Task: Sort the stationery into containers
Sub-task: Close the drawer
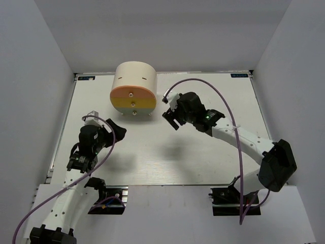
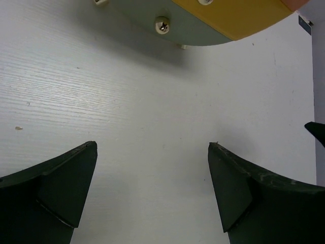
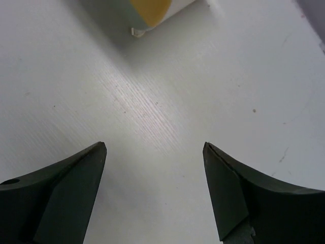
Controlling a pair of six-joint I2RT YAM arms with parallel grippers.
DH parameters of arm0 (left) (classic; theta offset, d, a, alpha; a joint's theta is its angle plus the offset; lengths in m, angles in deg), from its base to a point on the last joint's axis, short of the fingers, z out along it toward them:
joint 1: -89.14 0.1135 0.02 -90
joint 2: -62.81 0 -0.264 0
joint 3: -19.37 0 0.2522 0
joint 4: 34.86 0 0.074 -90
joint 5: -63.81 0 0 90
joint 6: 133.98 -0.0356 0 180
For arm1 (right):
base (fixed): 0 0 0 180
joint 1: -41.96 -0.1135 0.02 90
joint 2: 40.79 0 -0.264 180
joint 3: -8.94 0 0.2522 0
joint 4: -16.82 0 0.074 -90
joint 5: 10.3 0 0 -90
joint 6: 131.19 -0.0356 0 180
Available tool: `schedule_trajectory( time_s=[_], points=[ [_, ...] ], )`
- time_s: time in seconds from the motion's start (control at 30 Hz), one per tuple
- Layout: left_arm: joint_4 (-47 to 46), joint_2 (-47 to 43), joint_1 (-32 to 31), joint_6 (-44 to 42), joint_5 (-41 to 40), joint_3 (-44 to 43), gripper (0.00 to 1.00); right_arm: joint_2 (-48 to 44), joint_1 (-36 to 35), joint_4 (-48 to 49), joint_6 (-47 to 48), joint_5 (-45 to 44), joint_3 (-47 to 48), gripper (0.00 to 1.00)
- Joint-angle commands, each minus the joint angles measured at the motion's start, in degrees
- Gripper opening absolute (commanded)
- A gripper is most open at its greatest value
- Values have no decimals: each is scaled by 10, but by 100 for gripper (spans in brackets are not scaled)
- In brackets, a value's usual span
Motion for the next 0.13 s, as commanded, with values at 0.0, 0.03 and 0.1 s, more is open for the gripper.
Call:
schedule_trajectory(
  time_s=[0.0,0.03,0.1],
  points=[
    [-18,-2,-1,-26,18,-26,100,-38,8,23,-12,-45,-5,82],
    [-18,-2,-1,-26,18,-26,100,-38,10,30,-17,-51,-6,84],
    [-12,-2,-1,-31,18,-26,100,-50,20,41,-14,-41,-5,89]
  ],
)
